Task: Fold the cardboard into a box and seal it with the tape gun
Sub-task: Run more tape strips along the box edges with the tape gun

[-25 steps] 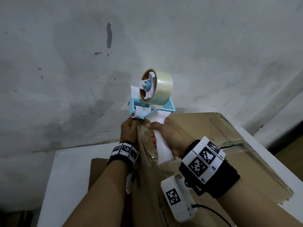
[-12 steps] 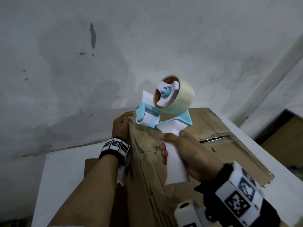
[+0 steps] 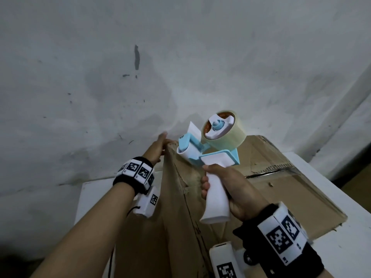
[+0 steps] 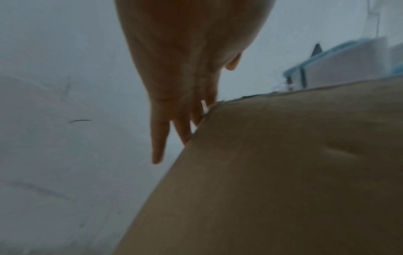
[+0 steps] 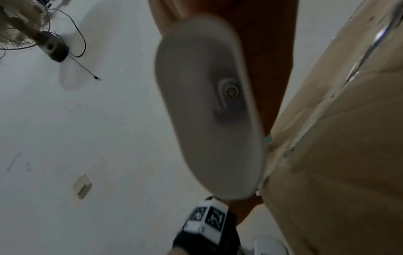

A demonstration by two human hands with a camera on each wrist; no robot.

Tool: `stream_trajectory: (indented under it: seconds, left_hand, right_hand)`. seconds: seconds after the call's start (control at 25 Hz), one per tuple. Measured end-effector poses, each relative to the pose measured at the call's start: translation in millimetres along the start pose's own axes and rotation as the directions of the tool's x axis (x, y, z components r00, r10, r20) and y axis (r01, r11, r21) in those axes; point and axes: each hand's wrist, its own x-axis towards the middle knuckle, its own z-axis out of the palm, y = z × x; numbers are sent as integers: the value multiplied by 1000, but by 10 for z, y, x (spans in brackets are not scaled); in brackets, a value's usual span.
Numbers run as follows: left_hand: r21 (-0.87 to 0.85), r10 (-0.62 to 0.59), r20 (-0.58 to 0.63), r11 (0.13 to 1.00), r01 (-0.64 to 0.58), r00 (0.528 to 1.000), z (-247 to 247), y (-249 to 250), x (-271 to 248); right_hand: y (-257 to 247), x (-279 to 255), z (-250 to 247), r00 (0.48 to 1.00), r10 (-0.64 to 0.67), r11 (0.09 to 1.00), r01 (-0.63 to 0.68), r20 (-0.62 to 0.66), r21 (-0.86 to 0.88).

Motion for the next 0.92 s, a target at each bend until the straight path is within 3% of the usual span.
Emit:
stream_trajectory:
  seconds: [0.12, 0.24, 0.44, 0.6, 0.68, 0.88, 0.92]
  left_hand:
    - [271, -41, -88, 961, 63, 995, 142, 184, 83]
    - [419, -92, -18, 903, 91, 996, 102, 194, 179]
    - [415, 24, 13, 910, -27, 1000, 122, 104, 100]
    - [497, 63, 34, 865, -71, 997, 143, 97, 139]
    - [537, 68, 53, 839, -86, 996, 146, 100, 158]
    - [457, 75, 14, 886, -73, 997, 110, 23, 250]
    - [512, 90, 24, 854, -90, 996, 122, 28, 229]
  right_hand:
    - [98, -69, 78, 999, -24, 997, 25, 22, -75]
    - [169, -126, 107, 997, -70, 982, 73, 24, -174]
    - [232, -137, 69, 997, -78, 974, 76, 2, -212]
    - [250, -181, 105, 990, -139, 952, 137, 11, -275]
    - [258, -331, 39, 985, -172, 939, 169, 18, -298]
    - [510, -827, -365, 969, -238, 872, 186, -60, -453]
    - [591, -841, -412, 966, -248, 857, 181, -78, -482]
